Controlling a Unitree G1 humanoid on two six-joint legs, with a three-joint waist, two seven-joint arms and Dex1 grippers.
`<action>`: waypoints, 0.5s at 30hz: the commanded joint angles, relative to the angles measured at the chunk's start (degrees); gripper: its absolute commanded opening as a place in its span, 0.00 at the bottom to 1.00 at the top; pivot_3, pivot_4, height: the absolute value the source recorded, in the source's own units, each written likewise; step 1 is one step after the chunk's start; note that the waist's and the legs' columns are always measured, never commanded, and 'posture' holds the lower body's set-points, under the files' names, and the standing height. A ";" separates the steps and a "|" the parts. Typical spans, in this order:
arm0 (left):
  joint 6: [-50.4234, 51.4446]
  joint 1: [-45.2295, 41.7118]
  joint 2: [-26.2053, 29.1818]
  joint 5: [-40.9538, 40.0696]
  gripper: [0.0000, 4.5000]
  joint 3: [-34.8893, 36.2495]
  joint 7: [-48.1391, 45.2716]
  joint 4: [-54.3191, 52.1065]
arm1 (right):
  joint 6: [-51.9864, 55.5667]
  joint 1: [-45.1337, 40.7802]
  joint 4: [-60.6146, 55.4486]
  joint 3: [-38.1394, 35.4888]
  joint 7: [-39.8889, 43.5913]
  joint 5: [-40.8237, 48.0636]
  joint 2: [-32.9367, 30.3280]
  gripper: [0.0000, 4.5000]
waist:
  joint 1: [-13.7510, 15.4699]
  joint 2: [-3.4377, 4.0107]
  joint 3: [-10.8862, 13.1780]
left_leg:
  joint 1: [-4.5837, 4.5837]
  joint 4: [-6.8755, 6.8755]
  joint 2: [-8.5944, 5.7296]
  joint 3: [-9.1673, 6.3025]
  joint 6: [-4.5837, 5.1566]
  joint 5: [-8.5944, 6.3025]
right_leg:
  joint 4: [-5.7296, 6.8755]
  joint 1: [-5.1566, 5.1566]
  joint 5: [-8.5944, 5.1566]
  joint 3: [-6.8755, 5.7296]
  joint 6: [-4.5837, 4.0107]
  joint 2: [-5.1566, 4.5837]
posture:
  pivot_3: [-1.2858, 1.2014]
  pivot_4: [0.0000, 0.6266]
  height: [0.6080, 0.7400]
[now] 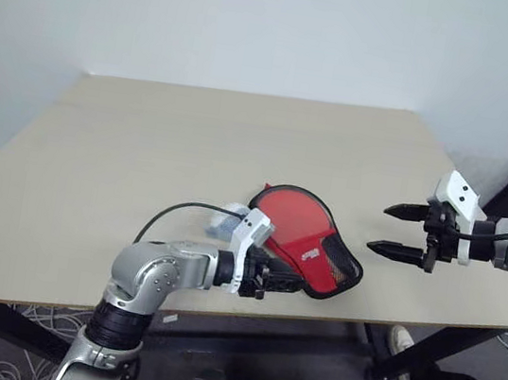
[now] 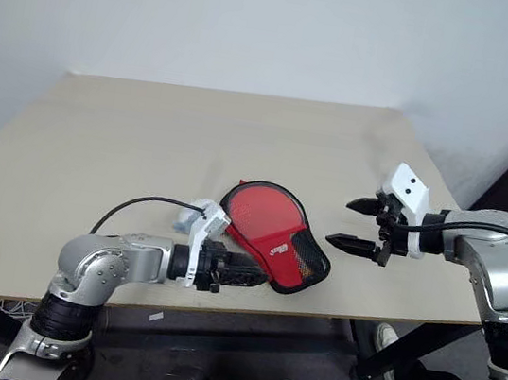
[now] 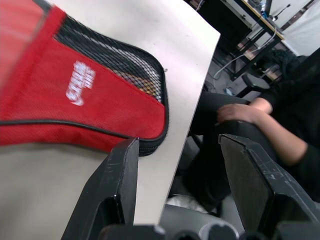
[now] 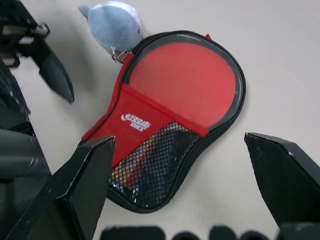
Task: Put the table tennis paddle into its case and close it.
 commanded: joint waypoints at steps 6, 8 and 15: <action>2.55 -1.40 -5.08 0.12 0.60 0.91 4.81 7.05 | 1.37 -2.74 -1.29 -2.35 -2.14 1.92 1.37 1.00 | 0.01 0.00 0.00 | -0.01 0.01 -0.03 0.00 0.00 0.00 | 0.00 0.00 0.00 0.00 0.00 -0.01 | 0.52 0.00 0.68; 2.35 -1.75 -6.10 0.56 0.60 0.94 5.79 8.73 | 1.54 -2.72 -1.65 -2.32 -2.59 2.08 1.59 1.00 | 0.02 0.00 0.00 | -0.01 0.00 -0.02 0.00 0.00 0.00 | 0.00 0.00 0.00 0.01 0.00 0.00 | 0.52 0.00 0.68; 0.37 -3.72 -11.68 2.14 0.60 2.83 9.44 15.52 | 1.90 -2.31 -2.42 -2.27 -3.42 2.47 2.06 1.00 | 0.19 -0.02 -0.02 | 0.00 0.02 -0.05 -0.02 0.00 0.00 | -0.02 0.05 0.00 0.00 -0.01 -0.03 | 0.52 0.00 0.68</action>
